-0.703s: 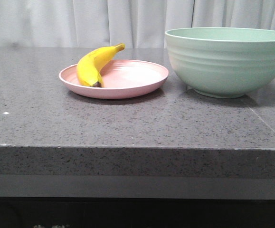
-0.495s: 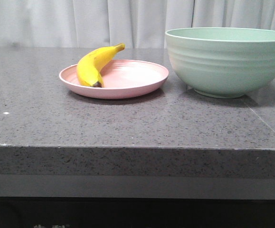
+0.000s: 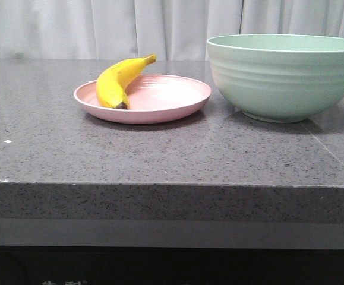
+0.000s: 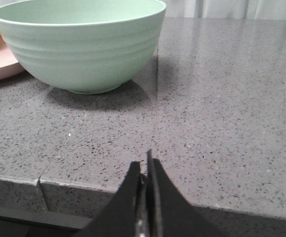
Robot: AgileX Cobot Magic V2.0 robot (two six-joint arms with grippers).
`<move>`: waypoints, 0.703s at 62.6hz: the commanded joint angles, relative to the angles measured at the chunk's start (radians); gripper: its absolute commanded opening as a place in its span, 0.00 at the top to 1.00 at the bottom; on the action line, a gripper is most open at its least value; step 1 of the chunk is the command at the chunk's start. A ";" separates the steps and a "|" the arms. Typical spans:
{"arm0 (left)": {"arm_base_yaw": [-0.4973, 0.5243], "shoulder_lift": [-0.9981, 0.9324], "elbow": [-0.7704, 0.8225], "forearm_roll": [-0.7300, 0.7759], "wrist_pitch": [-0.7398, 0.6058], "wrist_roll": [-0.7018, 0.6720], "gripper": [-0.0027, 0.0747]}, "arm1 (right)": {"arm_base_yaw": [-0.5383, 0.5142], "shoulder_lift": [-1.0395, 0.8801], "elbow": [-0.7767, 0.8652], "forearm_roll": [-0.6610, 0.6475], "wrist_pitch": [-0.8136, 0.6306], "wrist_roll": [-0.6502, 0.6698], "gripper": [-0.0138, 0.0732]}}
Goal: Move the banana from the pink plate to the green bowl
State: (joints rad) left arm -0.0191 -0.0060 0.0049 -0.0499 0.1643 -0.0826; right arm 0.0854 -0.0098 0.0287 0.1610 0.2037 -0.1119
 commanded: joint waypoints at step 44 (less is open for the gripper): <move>0.002 -0.022 -0.009 -0.007 -0.177 0.001 0.99 | -0.005 -0.024 -0.009 0.029 -0.152 -0.005 0.92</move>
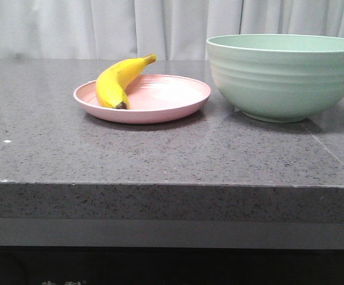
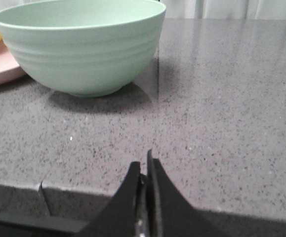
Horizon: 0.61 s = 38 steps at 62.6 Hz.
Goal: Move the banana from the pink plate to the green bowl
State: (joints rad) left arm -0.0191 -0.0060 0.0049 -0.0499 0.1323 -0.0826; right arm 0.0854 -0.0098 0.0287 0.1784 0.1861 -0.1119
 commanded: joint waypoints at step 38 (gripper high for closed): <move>0.002 0.426 -0.429 0.128 -0.154 0.001 0.99 | -0.005 0.323 -0.507 -0.016 -0.007 -0.006 0.91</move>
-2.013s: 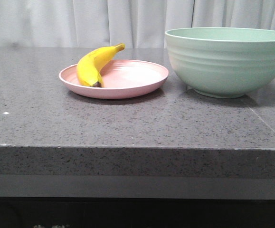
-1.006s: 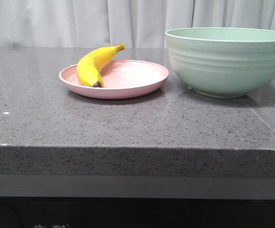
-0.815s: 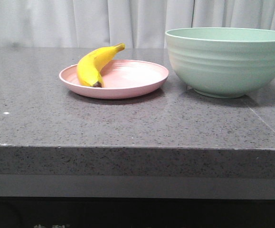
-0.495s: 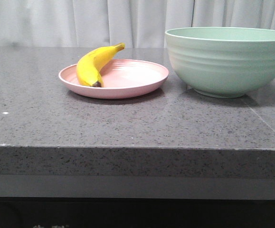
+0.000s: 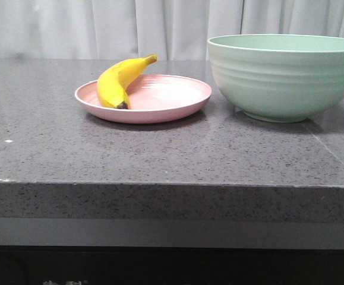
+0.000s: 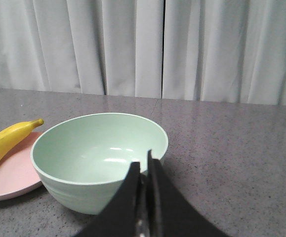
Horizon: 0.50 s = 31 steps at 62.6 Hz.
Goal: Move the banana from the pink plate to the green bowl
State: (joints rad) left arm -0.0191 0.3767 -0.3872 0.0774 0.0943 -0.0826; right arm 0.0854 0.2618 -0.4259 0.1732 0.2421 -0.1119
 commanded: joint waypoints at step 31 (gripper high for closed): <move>0.002 0.053 -0.025 -0.049 -0.120 0.001 0.25 | -0.005 0.061 -0.055 -0.010 -0.064 -0.006 0.14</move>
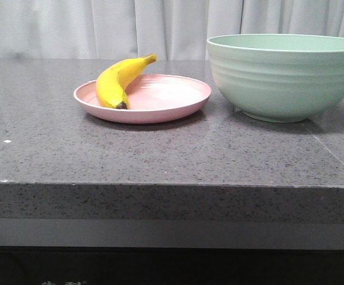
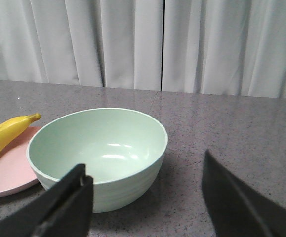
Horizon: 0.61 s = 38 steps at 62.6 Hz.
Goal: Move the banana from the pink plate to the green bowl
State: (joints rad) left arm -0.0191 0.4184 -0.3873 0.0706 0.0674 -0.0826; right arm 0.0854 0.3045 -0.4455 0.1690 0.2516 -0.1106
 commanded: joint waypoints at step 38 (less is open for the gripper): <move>-0.400 0.677 -0.583 -0.102 0.393 -0.142 0.26 | -0.005 0.018 -0.035 -0.006 -0.075 -0.007 0.14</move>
State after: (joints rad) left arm -0.3709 1.0023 -0.8585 -0.0232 0.4698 -0.1620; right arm 0.0854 0.3045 -0.4455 0.1690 0.2516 -0.1106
